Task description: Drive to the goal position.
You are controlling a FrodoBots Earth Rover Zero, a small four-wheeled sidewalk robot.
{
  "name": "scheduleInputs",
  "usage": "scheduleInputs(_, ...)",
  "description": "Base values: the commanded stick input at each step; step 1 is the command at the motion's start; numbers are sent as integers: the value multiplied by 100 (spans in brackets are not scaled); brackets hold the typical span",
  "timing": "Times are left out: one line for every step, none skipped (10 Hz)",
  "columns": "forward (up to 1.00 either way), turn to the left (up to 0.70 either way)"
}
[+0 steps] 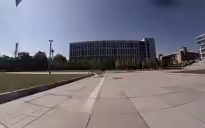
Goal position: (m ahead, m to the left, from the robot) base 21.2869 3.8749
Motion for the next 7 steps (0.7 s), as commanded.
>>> scheduleInputs(6,0)
scheduleInputs(6,0)
scheduleInputs(6,0)
scheduleInputs(6,0)
scheduleInputs(6,0)
scheduleInputs(6,0)
scheduleInputs(6,0)
